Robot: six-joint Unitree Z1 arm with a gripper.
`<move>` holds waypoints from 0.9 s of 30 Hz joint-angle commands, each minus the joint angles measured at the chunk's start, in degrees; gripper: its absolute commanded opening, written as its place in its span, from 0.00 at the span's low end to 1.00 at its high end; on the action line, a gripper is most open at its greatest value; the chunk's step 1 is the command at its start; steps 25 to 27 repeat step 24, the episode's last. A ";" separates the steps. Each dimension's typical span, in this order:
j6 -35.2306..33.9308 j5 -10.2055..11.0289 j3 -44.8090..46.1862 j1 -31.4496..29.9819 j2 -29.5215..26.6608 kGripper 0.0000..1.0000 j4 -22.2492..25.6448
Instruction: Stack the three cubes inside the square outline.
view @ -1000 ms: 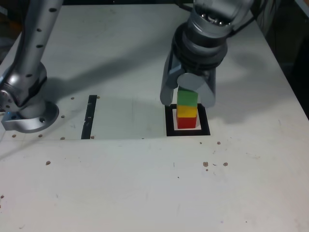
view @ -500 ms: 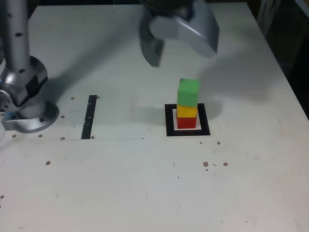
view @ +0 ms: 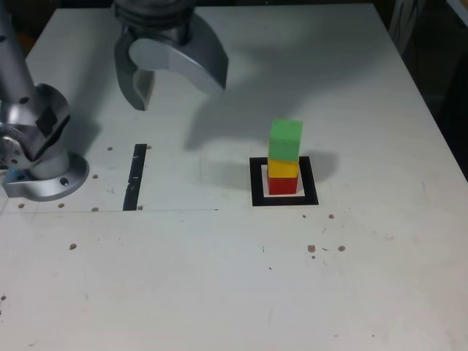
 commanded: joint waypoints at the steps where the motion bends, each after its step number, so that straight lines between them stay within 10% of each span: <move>1: 0.09 -0.04 13.74 1.30 -3.65 0.99 -5.32; 12: 2.84 -2.62 35.01 7.10 -5.72 0.99 -22.93; 27: 5.44 -2.62 38.97 10.30 -5.48 0.99 -25.19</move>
